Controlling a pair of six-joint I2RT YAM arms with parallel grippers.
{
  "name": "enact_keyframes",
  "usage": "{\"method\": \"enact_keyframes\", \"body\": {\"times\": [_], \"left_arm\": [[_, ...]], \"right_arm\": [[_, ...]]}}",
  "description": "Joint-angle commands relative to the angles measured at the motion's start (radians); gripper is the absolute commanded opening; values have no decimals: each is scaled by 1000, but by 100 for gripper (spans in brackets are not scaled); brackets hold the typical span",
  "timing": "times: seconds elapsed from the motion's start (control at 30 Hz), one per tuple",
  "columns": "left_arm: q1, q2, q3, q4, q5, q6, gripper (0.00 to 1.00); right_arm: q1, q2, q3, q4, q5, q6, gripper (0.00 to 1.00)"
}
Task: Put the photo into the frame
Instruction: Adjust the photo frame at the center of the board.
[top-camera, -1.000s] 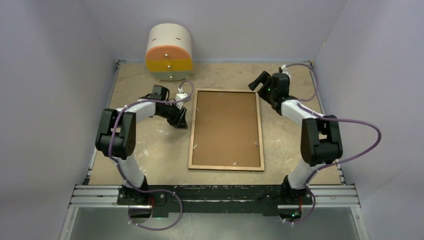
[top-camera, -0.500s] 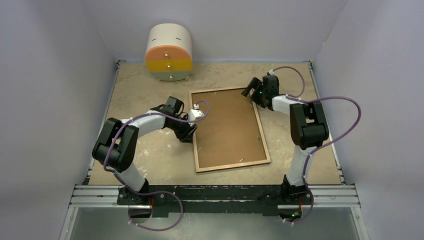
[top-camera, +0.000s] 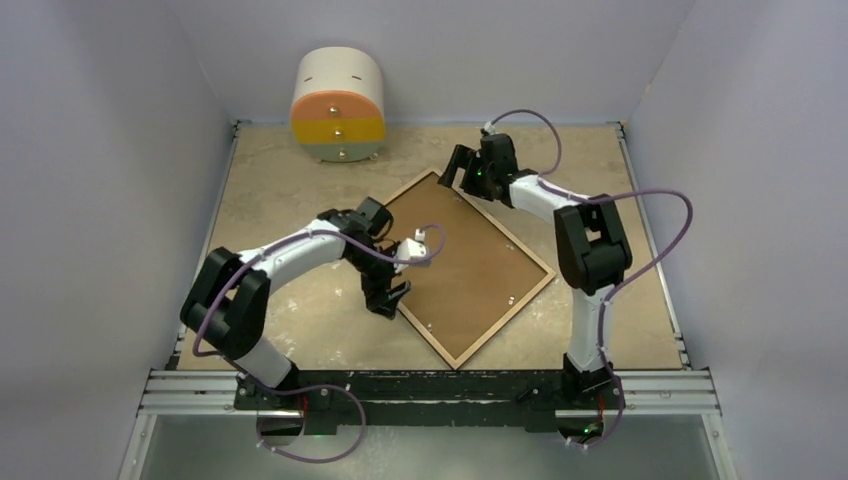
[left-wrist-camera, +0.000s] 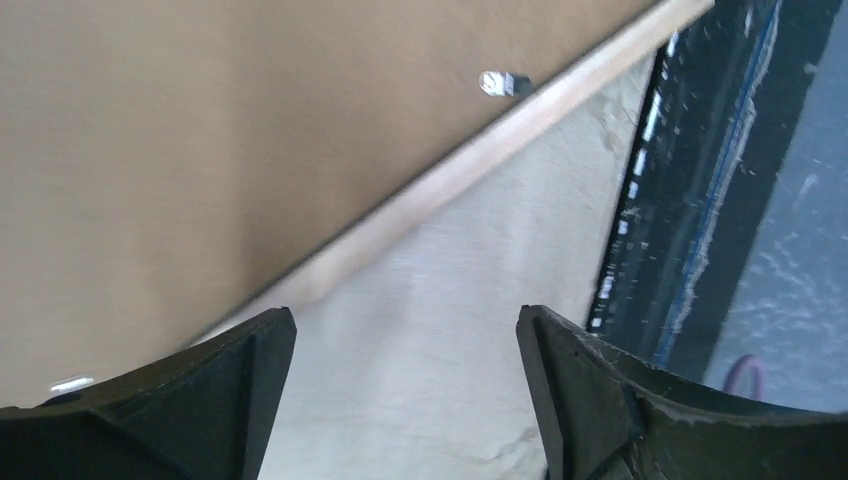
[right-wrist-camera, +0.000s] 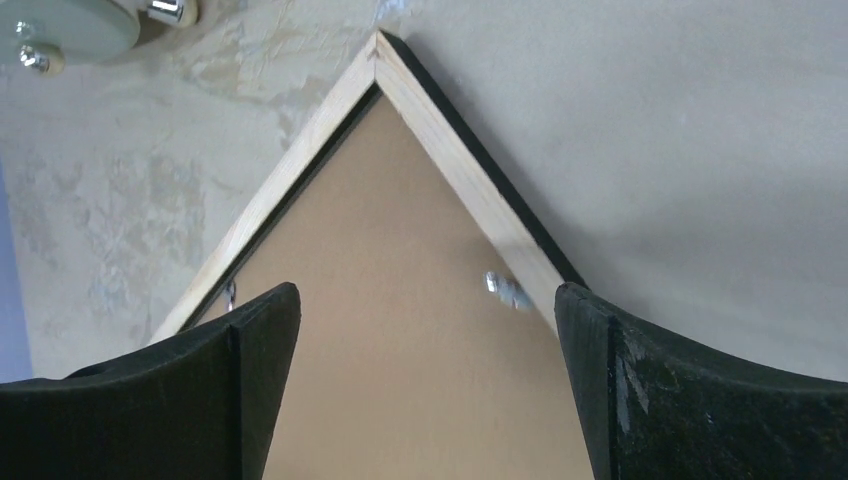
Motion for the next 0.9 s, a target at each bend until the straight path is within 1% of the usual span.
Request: {"method": "enact_keyframes", "body": {"times": [0.0,0.03,0.1,0.17,0.23,0.37,0.4,0.5,0.57,0.63,0.73,0.87], "left_arm": [[115,-107,197,-74,32,192,88],[156,-109,234,-100,28,210,88],[243,-97,298,-110,6,229,89],[332,-65,331,-25,-39,207,89],[414,-1,362,56,-85,161,88],[511,166,440,173,-166,58,81],[526,201,449,208,-202,36,78],[547,276,461,274,-233,-3,68],[550,299,446,314,-233,-18,64],[550,314,427,339,-230,-29,63],[547,322,392,367,-205,-42,63],[541,325,346,365,-176,-37,64]], "right_arm": [[-46,-246,-78,-137,28,4,99],[-63,-290,-113,-148,75,9,99],[-96,-376,-188,-184,112,30,99],[-122,-466,-272,-235,122,53,99],[-135,-569,-379,-275,122,67,99],[-140,-797,-627,-340,93,106,99],[-144,-854,-671,-374,88,107,99],[-146,-1041,-790,-490,79,122,99],[-147,-1138,-842,-539,66,140,99],[-147,-1203,-881,-573,49,165,99],[-147,-1230,-945,-559,-1,196,99],[-147,-1172,-1012,-467,-47,217,99]]}}
